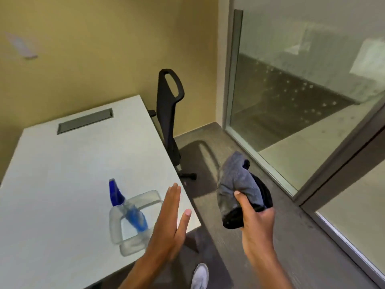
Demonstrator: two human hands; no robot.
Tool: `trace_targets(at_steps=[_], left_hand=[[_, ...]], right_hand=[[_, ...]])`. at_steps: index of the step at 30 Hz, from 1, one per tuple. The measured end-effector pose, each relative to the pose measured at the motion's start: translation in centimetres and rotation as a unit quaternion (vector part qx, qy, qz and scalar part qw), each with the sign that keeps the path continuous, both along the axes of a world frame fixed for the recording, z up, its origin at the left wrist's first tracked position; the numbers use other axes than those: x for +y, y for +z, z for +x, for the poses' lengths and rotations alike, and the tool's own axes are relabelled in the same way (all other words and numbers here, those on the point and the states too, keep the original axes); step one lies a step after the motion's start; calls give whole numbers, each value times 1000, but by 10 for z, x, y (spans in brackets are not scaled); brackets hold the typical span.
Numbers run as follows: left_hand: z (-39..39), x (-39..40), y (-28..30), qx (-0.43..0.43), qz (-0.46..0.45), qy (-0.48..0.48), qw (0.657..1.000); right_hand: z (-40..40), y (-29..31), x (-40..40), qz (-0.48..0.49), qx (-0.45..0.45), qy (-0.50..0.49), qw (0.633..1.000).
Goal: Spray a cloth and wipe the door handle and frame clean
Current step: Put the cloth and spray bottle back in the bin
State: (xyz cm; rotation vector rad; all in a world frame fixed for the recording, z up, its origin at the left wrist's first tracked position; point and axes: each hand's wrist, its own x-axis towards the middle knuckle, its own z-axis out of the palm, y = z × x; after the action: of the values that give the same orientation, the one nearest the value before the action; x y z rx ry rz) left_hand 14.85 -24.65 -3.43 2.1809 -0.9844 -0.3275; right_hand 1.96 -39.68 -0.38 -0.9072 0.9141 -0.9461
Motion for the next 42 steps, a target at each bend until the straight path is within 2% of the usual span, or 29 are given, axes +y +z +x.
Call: trace_targets(at_steps=[3, 8, 13, 16, 23, 30, 42], left_hand=[[17, 36, 4, 52, -45, 43, 997], [33, 72, 4, 91, -46, 188, 977], [65, 114, -10, 113, -51, 219, 968], [95, 134, -23, 114, -29, 230, 966], [178, 151, -62, 177, 68, 159, 969], [220, 123, -87, 229, 93, 55, 967], [225, 118, -101, 245, 65, 67, 965]], right_hand=[[23, -2, 21, -1, 12, 28, 1000], [59, -7, 49, -4, 27, 67, 997], [97, -17, 72, -26, 31, 103, 994], [126, -30, 85, -46, 68, 113, 990], [176, -68, 117, -75, 198, 127, 969], [206, -91, 131, -104, 298, 121, 941], [219, -102, 142, -134, 312, 114, 934]])
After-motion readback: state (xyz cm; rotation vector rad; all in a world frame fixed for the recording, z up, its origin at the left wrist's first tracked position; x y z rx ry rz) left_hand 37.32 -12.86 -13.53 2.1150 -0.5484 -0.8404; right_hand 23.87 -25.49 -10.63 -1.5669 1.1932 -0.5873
